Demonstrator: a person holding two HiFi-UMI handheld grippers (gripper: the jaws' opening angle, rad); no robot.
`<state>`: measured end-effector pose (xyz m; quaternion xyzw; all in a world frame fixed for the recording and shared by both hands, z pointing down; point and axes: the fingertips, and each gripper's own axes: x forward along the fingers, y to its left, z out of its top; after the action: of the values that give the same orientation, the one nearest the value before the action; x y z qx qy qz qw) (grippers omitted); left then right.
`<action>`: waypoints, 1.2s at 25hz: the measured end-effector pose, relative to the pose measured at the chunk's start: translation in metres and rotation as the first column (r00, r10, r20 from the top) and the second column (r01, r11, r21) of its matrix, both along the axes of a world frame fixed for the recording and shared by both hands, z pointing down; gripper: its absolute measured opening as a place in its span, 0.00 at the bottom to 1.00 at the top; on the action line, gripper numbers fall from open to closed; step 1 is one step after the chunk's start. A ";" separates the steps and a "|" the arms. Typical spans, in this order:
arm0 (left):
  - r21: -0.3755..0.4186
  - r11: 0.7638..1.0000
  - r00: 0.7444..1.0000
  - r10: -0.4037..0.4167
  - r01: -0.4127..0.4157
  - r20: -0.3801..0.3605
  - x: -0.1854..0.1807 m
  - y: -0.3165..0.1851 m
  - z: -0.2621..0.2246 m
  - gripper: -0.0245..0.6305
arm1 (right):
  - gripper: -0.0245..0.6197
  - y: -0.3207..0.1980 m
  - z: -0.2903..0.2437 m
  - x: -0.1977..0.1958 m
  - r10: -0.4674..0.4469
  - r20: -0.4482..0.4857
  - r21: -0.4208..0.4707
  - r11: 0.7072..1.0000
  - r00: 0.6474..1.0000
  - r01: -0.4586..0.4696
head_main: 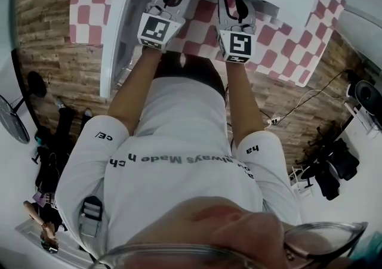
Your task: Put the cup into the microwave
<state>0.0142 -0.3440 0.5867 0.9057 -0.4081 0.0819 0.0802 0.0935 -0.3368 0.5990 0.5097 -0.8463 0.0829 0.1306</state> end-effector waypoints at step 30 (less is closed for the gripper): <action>0.100 0.989 0.988 0.122 -0.112 -0.100 0.008 0.074 -0.249 0.04 | 0.13 0.081 -0.280 0.010 -0.104 0.104 0.067 0.993 0.989 0.098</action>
<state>0.0221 -0.2703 0.3377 0.9339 -0.3528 0.0191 0.0539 0.1038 -0.2558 0.3187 0.4649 -0.8790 0.0770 0.0732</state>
